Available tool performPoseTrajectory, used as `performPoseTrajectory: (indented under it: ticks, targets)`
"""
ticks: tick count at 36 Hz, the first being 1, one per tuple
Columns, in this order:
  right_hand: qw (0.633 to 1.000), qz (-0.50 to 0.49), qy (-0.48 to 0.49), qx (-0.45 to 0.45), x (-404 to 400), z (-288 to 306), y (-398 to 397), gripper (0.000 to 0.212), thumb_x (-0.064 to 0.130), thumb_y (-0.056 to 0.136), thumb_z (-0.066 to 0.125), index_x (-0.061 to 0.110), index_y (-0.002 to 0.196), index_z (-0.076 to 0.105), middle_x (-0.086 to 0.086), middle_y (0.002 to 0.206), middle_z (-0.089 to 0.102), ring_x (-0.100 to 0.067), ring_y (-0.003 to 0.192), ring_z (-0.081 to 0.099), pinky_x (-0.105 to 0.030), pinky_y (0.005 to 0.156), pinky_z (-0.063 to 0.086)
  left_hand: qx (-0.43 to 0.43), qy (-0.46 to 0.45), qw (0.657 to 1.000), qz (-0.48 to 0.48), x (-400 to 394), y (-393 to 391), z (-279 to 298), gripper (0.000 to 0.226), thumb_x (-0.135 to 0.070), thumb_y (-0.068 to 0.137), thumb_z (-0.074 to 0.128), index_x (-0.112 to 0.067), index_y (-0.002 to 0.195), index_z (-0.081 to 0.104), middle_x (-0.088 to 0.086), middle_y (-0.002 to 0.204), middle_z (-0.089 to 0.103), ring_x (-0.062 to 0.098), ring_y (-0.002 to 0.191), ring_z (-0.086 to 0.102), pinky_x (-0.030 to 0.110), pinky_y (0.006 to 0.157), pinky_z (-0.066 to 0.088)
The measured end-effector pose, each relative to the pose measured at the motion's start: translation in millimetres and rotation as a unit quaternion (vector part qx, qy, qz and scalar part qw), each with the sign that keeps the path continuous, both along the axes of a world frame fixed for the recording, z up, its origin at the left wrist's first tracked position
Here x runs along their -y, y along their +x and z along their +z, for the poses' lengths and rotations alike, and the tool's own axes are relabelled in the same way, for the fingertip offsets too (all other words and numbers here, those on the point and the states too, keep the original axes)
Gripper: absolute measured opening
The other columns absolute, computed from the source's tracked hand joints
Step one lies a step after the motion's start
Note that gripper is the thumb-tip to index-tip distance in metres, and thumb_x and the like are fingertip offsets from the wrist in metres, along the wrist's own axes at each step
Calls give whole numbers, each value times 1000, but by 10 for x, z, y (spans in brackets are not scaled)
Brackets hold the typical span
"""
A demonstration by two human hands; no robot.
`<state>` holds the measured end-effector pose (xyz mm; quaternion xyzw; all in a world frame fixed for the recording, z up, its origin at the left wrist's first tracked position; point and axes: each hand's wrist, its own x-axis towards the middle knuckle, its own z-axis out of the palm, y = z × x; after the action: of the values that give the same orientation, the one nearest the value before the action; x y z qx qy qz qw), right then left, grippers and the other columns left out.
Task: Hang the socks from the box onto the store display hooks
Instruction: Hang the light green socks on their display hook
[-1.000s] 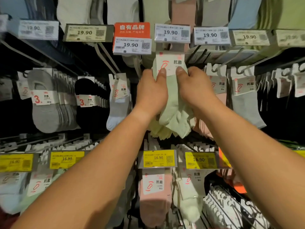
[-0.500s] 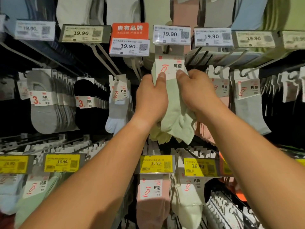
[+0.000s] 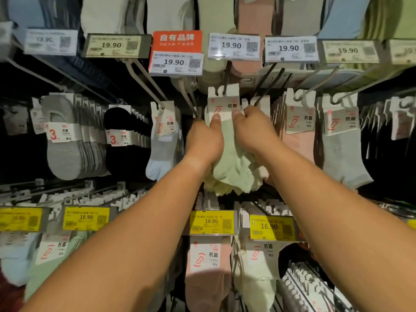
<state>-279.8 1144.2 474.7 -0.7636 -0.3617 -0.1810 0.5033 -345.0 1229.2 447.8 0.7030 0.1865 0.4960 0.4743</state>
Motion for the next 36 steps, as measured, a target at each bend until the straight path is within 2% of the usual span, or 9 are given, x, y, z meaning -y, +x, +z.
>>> performPoseTrajectory:
  ticks: [4,10,13,18,22,25,28,32,36]
  targets:
    - [999,-8,-24,-32,-225,-42,93,40,34,106,36,11,136,48,-14,134,56,-33,122,53,-34,91,43,-127,34,990,46,-104,98,-67,61,-56,103,38,-4,133,48,17,128,60,37,116,59,41,93,50]
    - [990,-51,-116,-54,-255,-707,199,51,46,104,36,7,136,36,-22,123,60,-39,111,58,-36,75,36,-262,116,958,33,-232,125,-383,53,-39,99,61,-6,135,39,15,135,59,35,121,59,38,90,48]
    - [983,-54,-166,-52,-214,-873,221,54,51,103,37,3,125,43,-24,121,60,-39,109,58,-36,73,37,-290,115,950,22,-309,76,-417,57,-30,97,66,-4,137,36,17,139,56,36,125,56,40,98,50]
    - [960,-85,-265,-32,-179,-765,106,62,57,99,41,2,129,46,-21,129,58,-37,115,56,-33,76,39,-322,112,940,0,-416,-47,-421,54,-27,97,65,-6,136,34,20,134,57,40,116,62,51,94,56]
    - [945,-149,-289,-23,-38,-742,-79,70,62,95,46,3,132,41,-19,131,56,-38,117,55,-36,75,40,-378,190,906,26,-464,-248,-440,55,-25,98,61,-3,138,31,21,133,57,40,117,60,38,87,51]
    - [946,-195,-258,16,136,-806,-269,65,60,96,45,3,126,42,-21,124,58,-39,111,57,-36,71,37,-355,269,893,70,-374,-520,-421,46,-23,97,58,-5,133,36,21,129,57,42,117,58,39,78,43]
    - [938,-248,-233,67,376,-874,-532,60,57,97,45,3,122,47,-21,118,59,-40,106,58,-38,73,40,-266,347,897,67,-144,-717,-421,38,-22,95,56,-7,127,41,19,124,59,42,112,58,42,79,47]
    - [920,-301,-243,59,851,-1046,-846,55,53,97,48,3,118,49,-22,117,59,-40,107,59,-41,80,45,-229,402,886,-38,440,-745,-469,40,-28,95,57,-10,129,46,17,123,61,39,113,58,40,80,45]
    - [883,-378,-278,-22,1719,-1357,-1092,53,51,96,46,6,124,47,-23,123,58,-40,111,59,-43,84,47,-263,436,843,-175,1302,-634,-689,36,-32,93,59,-12,123,54,17,126,62,38,114,61,37,79,45]
